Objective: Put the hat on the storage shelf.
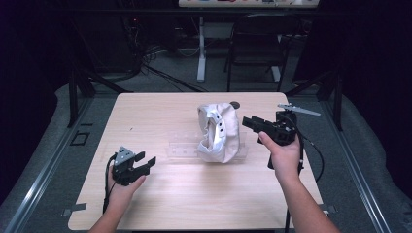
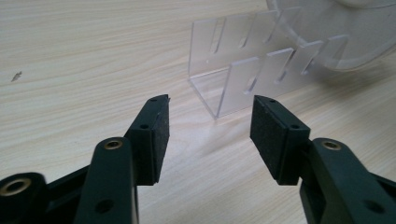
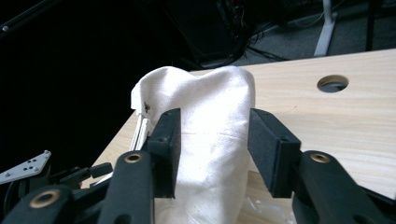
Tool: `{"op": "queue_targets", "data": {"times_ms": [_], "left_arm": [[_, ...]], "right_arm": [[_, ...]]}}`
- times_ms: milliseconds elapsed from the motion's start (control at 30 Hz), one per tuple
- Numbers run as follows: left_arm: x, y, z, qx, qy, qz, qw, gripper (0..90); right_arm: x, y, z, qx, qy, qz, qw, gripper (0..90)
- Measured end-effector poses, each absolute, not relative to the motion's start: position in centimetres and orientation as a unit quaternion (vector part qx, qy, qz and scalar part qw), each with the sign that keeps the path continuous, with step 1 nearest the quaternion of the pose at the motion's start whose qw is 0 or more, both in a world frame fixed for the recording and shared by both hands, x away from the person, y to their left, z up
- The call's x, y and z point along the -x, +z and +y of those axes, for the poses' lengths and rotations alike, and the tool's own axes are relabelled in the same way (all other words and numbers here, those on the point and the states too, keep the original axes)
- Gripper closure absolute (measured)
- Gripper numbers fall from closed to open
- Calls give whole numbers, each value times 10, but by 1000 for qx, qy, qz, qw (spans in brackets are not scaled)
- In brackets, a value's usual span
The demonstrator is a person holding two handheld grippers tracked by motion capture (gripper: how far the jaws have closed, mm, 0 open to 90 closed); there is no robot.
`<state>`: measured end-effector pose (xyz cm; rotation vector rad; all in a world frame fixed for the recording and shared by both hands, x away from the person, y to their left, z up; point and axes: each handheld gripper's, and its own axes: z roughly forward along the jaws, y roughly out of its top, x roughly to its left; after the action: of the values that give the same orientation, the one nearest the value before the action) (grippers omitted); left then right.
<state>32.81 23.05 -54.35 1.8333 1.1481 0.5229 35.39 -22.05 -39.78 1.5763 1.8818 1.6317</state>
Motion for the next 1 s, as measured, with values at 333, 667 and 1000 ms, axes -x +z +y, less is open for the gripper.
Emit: {"op": "queue_targets", "data": {"times_ms": [333,667,1000], "left_arm": [[-330,-546,232,-736,209,473,437,436],[-330,-547,231,-737,208,474,435,435],[-329,-548,227,-746,213,461,430,413]], "right_arm": [[-333,-406,-237,-526,551,630,150,483],[-317,-415,-239,-519,499,631,290,469],[-310,-430,-238,-524,456,634,339,466]]}}
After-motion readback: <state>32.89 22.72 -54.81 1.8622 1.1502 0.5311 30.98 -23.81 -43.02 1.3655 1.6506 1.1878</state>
